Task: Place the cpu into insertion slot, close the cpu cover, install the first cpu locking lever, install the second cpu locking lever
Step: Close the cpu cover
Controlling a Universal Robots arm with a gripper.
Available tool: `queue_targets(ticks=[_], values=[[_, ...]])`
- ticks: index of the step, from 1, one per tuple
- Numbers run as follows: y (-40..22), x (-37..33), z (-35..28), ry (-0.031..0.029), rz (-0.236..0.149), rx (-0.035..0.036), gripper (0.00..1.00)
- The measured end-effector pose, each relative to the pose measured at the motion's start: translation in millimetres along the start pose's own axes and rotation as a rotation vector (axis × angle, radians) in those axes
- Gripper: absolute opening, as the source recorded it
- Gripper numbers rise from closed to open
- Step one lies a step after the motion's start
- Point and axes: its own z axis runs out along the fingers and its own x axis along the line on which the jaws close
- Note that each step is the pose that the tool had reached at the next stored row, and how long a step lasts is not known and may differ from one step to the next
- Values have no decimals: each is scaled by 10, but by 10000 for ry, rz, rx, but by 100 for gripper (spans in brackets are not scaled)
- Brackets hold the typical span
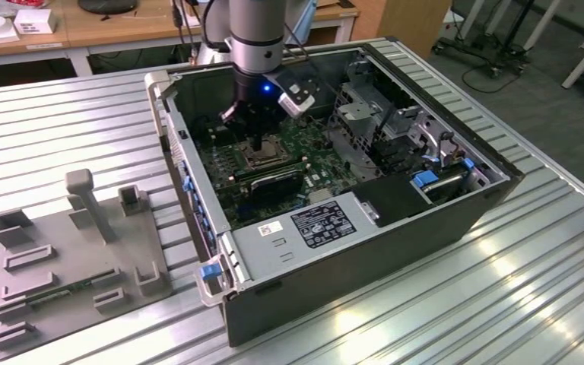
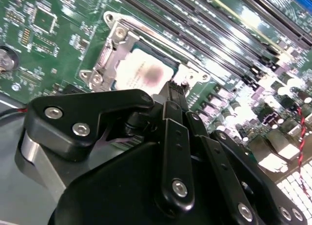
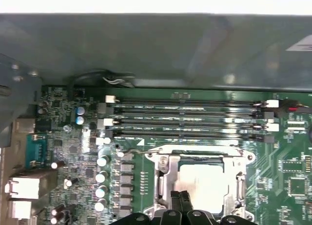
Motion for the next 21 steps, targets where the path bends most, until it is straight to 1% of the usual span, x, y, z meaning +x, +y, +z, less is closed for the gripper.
queue_targets(ticks=[6, 8, 11, 14, 21], values=[[-2, -112, 4, 0, 0, 0, 10], [-4, -140, 4, 0, 0, 1, 10], [-3, -145, 4, -1, 1, 0, 10], [-2, -147, -16, 0, 0, 1, 10], [-3, -160, -18, 0, 0, 0, 10]])
